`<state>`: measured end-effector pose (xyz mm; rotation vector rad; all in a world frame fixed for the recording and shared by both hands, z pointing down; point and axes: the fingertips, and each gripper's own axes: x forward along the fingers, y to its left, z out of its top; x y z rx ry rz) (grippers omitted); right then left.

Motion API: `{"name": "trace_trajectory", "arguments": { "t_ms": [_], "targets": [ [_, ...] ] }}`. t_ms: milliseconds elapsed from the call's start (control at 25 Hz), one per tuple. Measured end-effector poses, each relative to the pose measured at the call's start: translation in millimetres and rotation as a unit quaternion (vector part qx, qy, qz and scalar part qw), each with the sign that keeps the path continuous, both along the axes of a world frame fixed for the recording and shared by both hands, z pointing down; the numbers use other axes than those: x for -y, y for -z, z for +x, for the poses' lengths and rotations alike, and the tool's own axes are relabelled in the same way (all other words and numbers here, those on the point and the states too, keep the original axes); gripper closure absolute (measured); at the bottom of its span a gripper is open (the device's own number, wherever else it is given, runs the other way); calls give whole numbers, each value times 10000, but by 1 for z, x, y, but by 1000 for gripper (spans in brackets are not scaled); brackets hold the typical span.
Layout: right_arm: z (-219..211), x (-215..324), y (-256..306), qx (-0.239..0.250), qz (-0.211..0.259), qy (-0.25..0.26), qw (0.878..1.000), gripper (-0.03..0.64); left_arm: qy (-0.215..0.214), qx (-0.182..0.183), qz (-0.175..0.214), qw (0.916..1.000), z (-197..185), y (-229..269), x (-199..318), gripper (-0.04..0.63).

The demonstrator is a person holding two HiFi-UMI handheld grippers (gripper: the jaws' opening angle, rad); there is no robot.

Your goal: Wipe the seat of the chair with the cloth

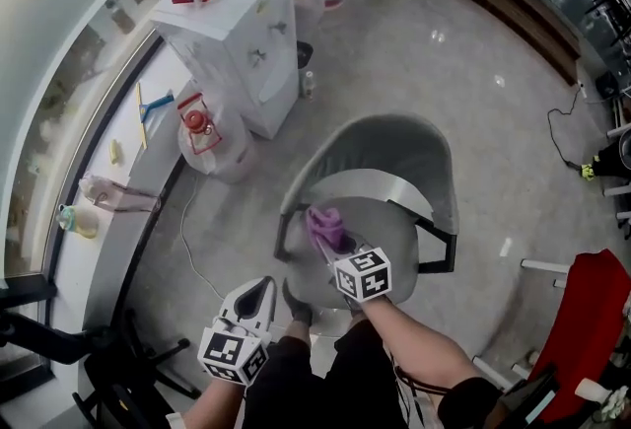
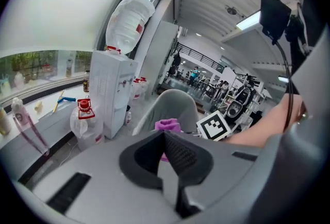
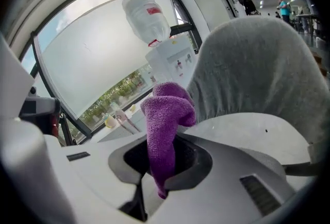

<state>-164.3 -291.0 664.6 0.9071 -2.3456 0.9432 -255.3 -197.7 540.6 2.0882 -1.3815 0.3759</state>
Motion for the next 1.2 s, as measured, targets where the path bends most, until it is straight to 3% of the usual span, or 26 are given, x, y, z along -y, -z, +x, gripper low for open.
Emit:
{"name": "trace_trajectory", "arguments": {
  "t_ms": [240,640,920,1200],
  "targets": [
    [-9,7,-68,-67,-600,-80,9981,551,35,161,-252,9995,-3,-31,0,589],
    [-23,20,-154,-213,-1218,-309,9918,551,120,-69,-637,9979,13,-74,-4,589],
    [-30,26,-196,-351,-1474,-87,9884,551,476,-82,-956,9942,10,-91,-14,589],
    [-5,37,-222,-352,-1763,-420,9828,551,332,-62,-1046,9939,26,-94,-13,589]
  ]
}}
